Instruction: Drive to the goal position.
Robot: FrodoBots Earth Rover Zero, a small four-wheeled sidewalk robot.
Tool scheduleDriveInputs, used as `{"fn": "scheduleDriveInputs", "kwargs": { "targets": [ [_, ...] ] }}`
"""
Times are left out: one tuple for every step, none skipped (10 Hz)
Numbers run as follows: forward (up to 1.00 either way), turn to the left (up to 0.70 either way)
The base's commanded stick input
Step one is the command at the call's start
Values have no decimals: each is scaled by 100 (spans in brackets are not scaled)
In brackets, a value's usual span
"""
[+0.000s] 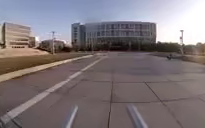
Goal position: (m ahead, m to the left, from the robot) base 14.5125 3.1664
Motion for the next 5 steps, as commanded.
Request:
{"fn": "scheduleDriveInputs", "kwargs": {
  "targets": [
    [70, 0],
    [70, 0],
    [70, 0],
    [70, 0],
    [70, 0]
  ]
}}
